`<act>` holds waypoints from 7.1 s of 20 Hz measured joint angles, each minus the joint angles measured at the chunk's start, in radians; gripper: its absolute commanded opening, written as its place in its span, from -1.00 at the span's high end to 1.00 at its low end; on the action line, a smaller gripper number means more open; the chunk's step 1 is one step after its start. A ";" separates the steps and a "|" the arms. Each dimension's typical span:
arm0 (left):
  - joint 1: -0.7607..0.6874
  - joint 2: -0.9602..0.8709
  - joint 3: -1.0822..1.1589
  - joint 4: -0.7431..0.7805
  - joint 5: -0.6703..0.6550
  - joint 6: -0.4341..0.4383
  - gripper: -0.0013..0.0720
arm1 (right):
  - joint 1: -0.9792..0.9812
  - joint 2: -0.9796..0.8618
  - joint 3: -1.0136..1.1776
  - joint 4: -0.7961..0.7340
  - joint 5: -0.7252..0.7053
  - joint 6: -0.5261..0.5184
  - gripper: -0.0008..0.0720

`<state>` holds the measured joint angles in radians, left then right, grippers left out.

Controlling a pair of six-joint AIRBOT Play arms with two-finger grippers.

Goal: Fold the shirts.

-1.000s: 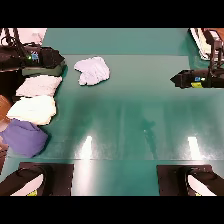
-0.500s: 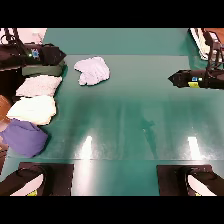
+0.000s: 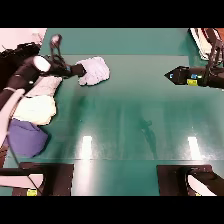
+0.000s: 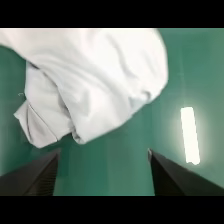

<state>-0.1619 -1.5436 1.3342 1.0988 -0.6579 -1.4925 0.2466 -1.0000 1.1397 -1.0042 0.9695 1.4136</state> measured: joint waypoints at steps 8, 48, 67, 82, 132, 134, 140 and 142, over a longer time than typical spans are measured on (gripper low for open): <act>0.000 -0.229 0.058 -0.119 0.108 0.033 -0.10 | 0.000 0.000 0.000 0.010 -0.002 0.000 0.94; -0.267 0.185 -0.224 -0.032 -0.148 0.011 -0.68 | 0.000 0.297 0.001 -0.019 -0.097 -0.001 0.95; -0.080 0.061 0.050 0.042 -0.223 0.063 0.90 | 0.040 -0.027 -0.233 0.027 0.135 0.070 -0.25; -0.052 0.075 0.071 0.071 -0.294 0.087 0.90 | 0.369 -0.764 0.151 0.276 -0.117 0.005 0.95; -0.037 0.688 -0.584 -0.009 -0.356 0.162 -0.58 | 0.253 -0.426 0.316 -0.250 0.409 0.137 0.95; -0.016 0.637 -0.546 0.023 -0.291 0.143 -0.58 | 0.253 -0.418 0.314 -0.246 0.399 0.137 0.95; 0.004 0.269 -0.380 -0.167 -0.242 0.343 -0.58 | 0.255 -0.410 0.312 -0.245 0.395 0.137 0.95; 0.001 0.138 -0.298 -0.209 -0.273 0.386 -0.59 | 0.256 -0.410 0.312 -0.245 0.394 0.138 0.95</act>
<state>-0.1612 -1.4052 1.0363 0.8894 -0.9306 -1.1061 0.5022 -1.4101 1.4513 -1.2488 1.3640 1.5513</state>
